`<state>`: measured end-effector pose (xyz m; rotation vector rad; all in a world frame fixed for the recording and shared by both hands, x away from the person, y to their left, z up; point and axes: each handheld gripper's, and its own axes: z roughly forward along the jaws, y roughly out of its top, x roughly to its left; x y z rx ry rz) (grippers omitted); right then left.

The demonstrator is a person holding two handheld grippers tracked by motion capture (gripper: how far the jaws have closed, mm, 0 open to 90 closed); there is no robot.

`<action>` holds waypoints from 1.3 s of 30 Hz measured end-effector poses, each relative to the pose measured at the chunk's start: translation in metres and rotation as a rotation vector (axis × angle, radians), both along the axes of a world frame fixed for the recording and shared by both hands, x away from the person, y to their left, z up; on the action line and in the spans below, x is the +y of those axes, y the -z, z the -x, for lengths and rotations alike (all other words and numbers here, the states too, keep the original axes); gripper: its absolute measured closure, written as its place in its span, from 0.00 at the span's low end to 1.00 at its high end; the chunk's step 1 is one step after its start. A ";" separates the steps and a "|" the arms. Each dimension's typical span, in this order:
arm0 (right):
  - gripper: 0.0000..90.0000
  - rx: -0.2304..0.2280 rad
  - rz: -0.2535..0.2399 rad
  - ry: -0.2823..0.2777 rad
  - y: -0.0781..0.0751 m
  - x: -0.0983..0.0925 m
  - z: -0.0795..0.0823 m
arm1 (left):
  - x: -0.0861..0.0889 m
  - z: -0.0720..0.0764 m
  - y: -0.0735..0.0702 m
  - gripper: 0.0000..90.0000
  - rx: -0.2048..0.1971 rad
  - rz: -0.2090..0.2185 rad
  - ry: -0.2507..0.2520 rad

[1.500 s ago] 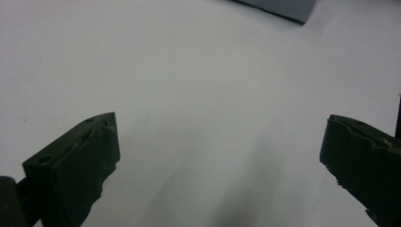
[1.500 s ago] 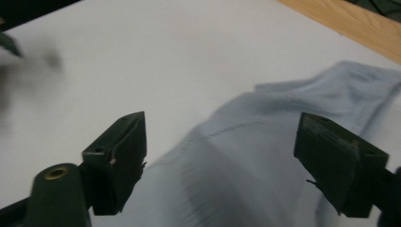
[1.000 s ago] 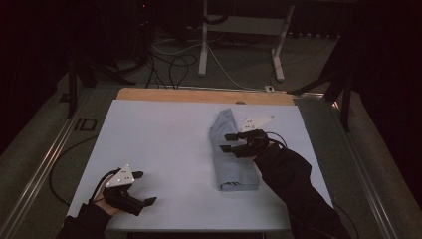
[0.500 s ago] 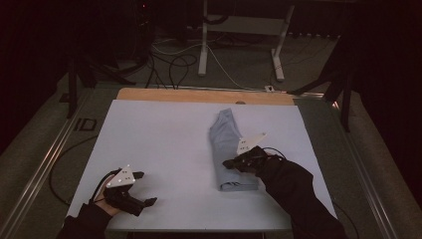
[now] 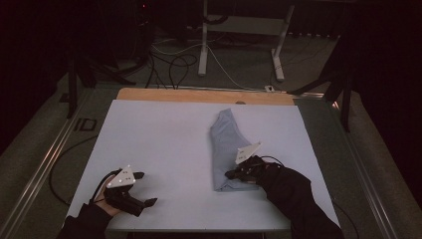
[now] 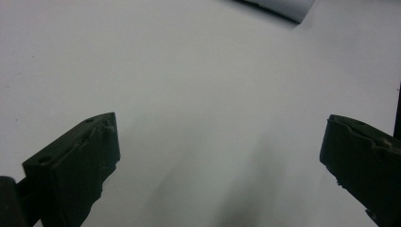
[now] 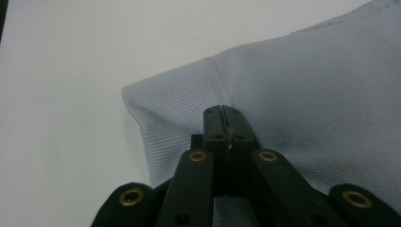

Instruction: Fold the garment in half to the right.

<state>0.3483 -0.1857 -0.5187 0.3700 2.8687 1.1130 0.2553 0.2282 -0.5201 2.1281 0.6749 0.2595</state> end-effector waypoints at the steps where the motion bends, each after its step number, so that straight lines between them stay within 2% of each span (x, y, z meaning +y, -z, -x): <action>1: 1.00 0.006 0.003 0.003 0.000 0.000 0.002 | 0.000 0.000 0.000 0.01 -0.001 -0.002 0.001; 6: 1.00 -0.004 0.007 -0.009 0.001 0.001 0.009 | 0.000 0.000 -0.001 0.01 -0.003 -0.002 0.000; 9: 1.00 0.002 -0.012 -0.010 0.003 0.000 0.015 | 0.000 0.000 -0.001 0.01 -0.004 -0.001 0.000; 16: 1.00 0.001 -0.017 -0.015 0.003 -0.002 0.023 | 0.000 0.000 -0.001 0.01 -0.005 0.002 0.002; 23: 1.00 0.013 -0.031 -0.019 0.004 -0.003 0.026 | 0.000 0.001 -0.001 0.01 -0.006 0.000 0.006; 29: 1.00 -0.001 -0.025 -0.030 0.005 -0.003 0.028 | -0.001 0.001 -0.001 0.01 -0.006 -0.001 0.007; 32: 1.00 0.008 -0.036 -0.021 0.006 -0.003 0.028 | -0.001 0.000 -0.001 0.01 -0.004 0.001 0.006; 37: 1.00 0.005 -0.027 -0.013 0.004 -0.002 0.028 | -0.001 0.000 -0.001 0.01 0.000 -0.005 0.014; 39: 1.00 0.024 -0.044 0.005 0.003 -0.003 0.026 | -0.002 0.001 -0.001 0.01 -0.005 -0.006 0.014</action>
